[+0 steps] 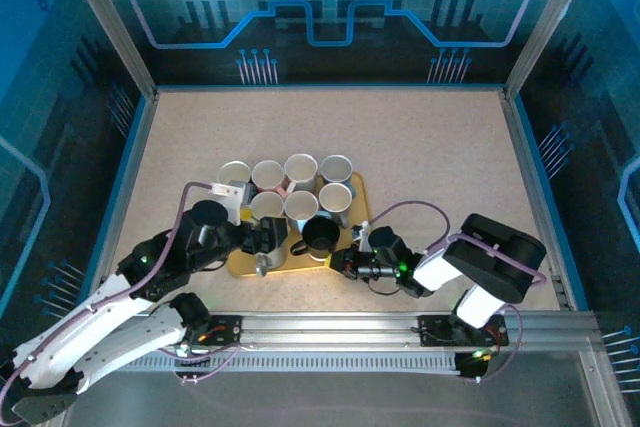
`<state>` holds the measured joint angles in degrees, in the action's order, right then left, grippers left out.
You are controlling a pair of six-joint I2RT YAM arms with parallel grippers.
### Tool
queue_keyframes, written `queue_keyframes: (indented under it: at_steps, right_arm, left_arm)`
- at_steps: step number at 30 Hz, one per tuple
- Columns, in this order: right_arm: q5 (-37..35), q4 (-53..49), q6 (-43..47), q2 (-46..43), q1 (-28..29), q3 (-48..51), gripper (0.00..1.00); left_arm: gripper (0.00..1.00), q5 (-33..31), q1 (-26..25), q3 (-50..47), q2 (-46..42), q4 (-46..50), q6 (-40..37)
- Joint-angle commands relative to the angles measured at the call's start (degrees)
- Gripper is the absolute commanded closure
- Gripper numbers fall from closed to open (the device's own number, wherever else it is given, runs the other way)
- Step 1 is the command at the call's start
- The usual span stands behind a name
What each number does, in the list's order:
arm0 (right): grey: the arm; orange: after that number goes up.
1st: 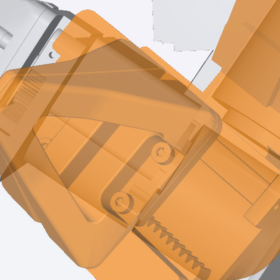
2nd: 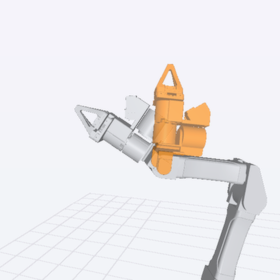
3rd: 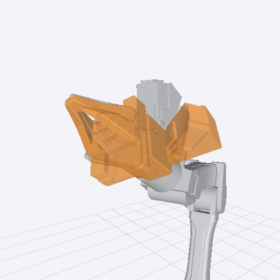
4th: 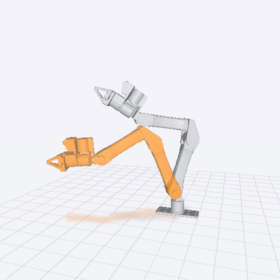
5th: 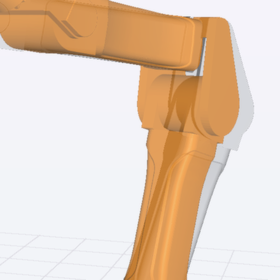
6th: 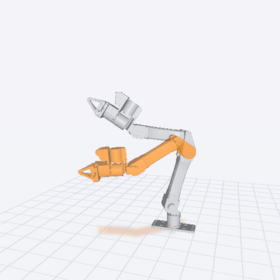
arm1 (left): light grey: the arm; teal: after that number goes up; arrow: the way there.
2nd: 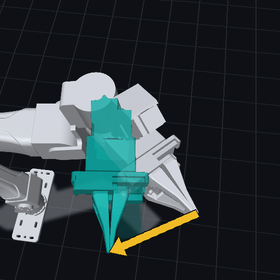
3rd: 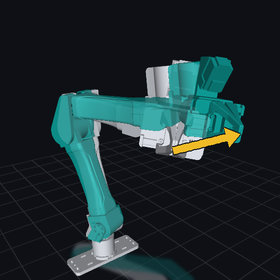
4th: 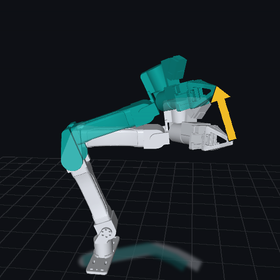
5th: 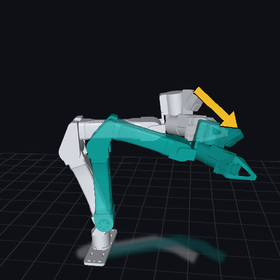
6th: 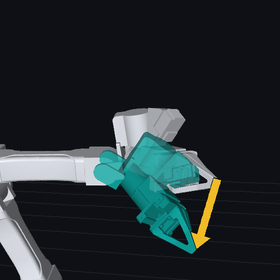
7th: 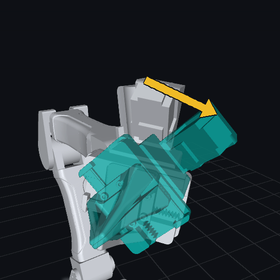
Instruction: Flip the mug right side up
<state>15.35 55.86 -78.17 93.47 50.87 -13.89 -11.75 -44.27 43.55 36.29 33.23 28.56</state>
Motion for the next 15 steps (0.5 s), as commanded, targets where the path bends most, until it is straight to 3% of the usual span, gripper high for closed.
queue_keyframes:
  at_steps: [1,5,7,10,12,15]
  right_arm:
    - [-2.8,4.5,-1.2,0.8,-1.3,1.6,1.00]
    - [-3.7,-10.7,3.6,-9.1,-1.3,1.1,1.00]
    - [-6.8,-29.4,10.6,-20.0,-0.9,-1.9,1.00]
    - [-19.6,-59.0,20.7,-35.1,1.7,-9.0,1.00]
    - [-23.3,-67.0,25.5,-42.2,0.5,-11.5,0.99]
    - [-27.8,-76.5,33.5,-46.9,-2.8,-17.8,0.88]
  left_arm:
    - [0.01,-1.9,0.8,0.7,-0.4,1.8,-0.8]
    - [0.01,-5.0,3.2,2.7,0.9,5.2,-2.4]
    - [0.01,-4.5,7.3,3.8,2.6,6.6,-3.5]
    - [0.01,-6.2,13.2,4.9,4.9,6.5,-4.9]
    - [0.01,-5.7,16.7,5.4,6.3,4.1,-7.6]
    - [0.01,-6.3,25.4,6.4,10.1,1.7,-8.2]
